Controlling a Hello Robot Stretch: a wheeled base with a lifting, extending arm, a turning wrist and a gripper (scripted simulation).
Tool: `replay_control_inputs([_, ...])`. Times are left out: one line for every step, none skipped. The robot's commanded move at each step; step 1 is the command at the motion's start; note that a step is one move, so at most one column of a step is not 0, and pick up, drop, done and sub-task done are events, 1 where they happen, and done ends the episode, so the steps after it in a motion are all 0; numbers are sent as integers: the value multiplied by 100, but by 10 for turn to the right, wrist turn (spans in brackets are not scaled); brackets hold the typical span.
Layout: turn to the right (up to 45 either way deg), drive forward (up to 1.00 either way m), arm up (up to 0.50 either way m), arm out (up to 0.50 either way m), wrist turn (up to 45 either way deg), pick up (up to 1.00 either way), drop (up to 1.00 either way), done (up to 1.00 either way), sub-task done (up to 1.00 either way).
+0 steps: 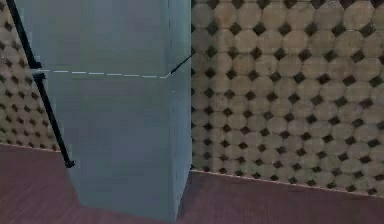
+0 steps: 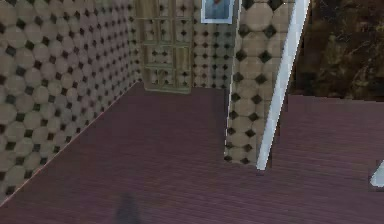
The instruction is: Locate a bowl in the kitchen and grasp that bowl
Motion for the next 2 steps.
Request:
replay_control_inputs([210, 0, 0, 0, 0, 0, 0, 0, 0])
replay_control_inputs([0, 15, 0, 0, 0, 0, 0, 0, 0])
